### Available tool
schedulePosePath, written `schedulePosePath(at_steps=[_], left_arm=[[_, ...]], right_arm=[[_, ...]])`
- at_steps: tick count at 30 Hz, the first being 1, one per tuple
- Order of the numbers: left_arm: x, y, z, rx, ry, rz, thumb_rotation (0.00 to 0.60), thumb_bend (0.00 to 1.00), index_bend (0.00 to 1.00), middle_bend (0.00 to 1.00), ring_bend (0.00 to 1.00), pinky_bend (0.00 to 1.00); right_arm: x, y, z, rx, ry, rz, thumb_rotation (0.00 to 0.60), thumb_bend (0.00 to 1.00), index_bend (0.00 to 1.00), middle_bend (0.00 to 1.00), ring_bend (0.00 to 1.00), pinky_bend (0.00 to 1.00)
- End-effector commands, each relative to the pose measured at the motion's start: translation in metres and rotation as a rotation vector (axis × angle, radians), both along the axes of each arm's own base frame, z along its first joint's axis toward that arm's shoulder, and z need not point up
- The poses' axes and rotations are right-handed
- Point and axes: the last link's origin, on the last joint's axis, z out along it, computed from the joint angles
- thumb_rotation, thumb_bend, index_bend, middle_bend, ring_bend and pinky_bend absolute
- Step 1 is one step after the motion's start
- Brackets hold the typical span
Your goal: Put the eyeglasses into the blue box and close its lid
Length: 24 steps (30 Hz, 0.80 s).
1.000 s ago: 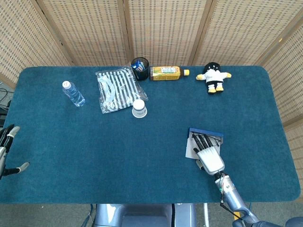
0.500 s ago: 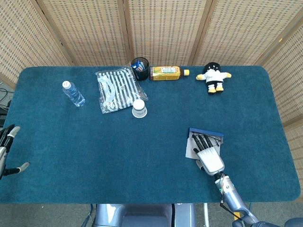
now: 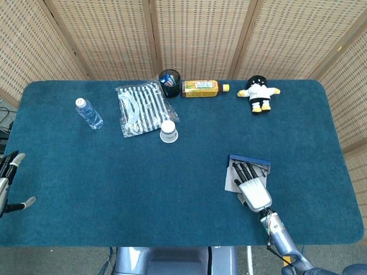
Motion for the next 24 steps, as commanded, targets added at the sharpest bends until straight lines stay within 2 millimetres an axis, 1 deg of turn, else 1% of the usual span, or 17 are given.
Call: schedulePosePath(at_steps=[1, 2, 4, 10, 18, 24], left_arm=[[0.000, 0.000, 0.000, 0.000, 0.000, 0.000, 0.600, 0.00, 0.00, 0.00, 0.00, 0.00], [0.000, 0.000, 0.000, 0.000, 0.000, 0.000, 0.600, 0.00, 0.00, 0.00, 0.00, 0.00], [0.000, 0.000, 0.000, 0.000, 0.000, -0.001, 0.600, 0.00, 0.00, 0.00, 0.00, 0.00], [0.000, 0.000, 0.000, 0.000, 0.000, 0.000, 0.600, 0.00, 0.00, 0.00, 0.00, 0.00], [0.000, 0.000, 0.000, -0.002, 0.000, 0.002, 0.600, 0.00, 0.00, 0.00, 0.00, 0.00], [0.000, 0.000, -0.001, -0.003, 0.001, 0.003, 0.600, 0.00, 0.00, 0.00, 0.00, 0.00]], right_arm=[[0.000, -0.001, -0.001, -0.015, 0.006, 0.010, 0.600, 0.53, 0.43, 0.00, 0.00, 0.04], [0.000, -0.002, -0.001, -0.020, 0.007, 0.012, 0.600, 0.55, 0.43, 0.00, 0.00, 0.04], [0.000, -0.003, 0.000, -0.030, 0.009, 0.018, 0.600, 0.57, 0.43, 0.00, 0.00, 0.04], [-0.001, -0.010, 0.003, -0.062, -0.007, 0.015, 0.600, 0.57, 0.43, 0.00, 0.00, 0.04], [0.003, -0.024, 0.014, -0.111, -0.058, -0.006, 0.600, 0.58, 0.43, 0.00, 0.00, 0.04], [0.002, -0.031, 0.016, -0.109, -0.048, -0.020, 0.600, 0.57, 0.43, 0.00, 0.00, 0.04]])
